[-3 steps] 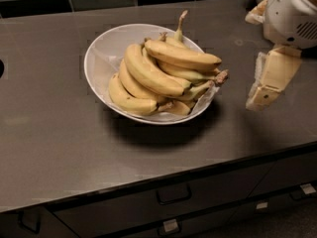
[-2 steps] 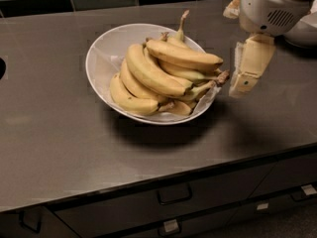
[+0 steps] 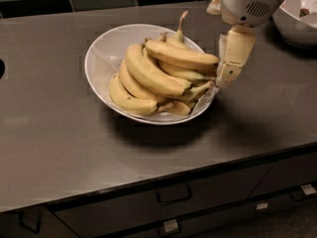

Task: Pick banana from white bowl

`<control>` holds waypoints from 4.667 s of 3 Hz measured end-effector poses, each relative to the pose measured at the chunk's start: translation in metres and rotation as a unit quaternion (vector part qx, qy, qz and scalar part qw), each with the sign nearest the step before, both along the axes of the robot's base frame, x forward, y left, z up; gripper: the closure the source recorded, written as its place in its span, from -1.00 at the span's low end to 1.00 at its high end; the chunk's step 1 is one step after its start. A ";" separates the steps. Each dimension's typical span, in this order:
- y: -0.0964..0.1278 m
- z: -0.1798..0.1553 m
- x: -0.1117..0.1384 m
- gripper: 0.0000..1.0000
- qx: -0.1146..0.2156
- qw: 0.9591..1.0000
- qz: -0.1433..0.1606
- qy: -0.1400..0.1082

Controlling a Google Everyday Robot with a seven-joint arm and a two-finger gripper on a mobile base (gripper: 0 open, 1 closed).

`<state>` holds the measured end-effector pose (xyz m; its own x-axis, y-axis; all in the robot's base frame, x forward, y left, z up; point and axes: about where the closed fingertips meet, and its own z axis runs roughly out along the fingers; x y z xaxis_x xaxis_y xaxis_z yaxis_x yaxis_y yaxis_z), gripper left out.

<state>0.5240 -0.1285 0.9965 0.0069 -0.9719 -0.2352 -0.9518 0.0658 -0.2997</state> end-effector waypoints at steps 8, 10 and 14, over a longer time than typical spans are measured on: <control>0.064 -0.008 0.015 -0.18 -0.028 0.997 0.040 0.061; 0.062 -0.013 0.011 0.24 -0.028 0.996 0.030 0.076; 0.069 0.000 0.017 1.00 -0.007 0.999 0.033 0.017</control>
Offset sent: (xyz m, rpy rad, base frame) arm -0.0006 0.0256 -0.0157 -0.0182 0.1096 0.0668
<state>0.5407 -0.0599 0.9969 0.0624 -0.9728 -0.2233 -0.9638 -0.0007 -0.2666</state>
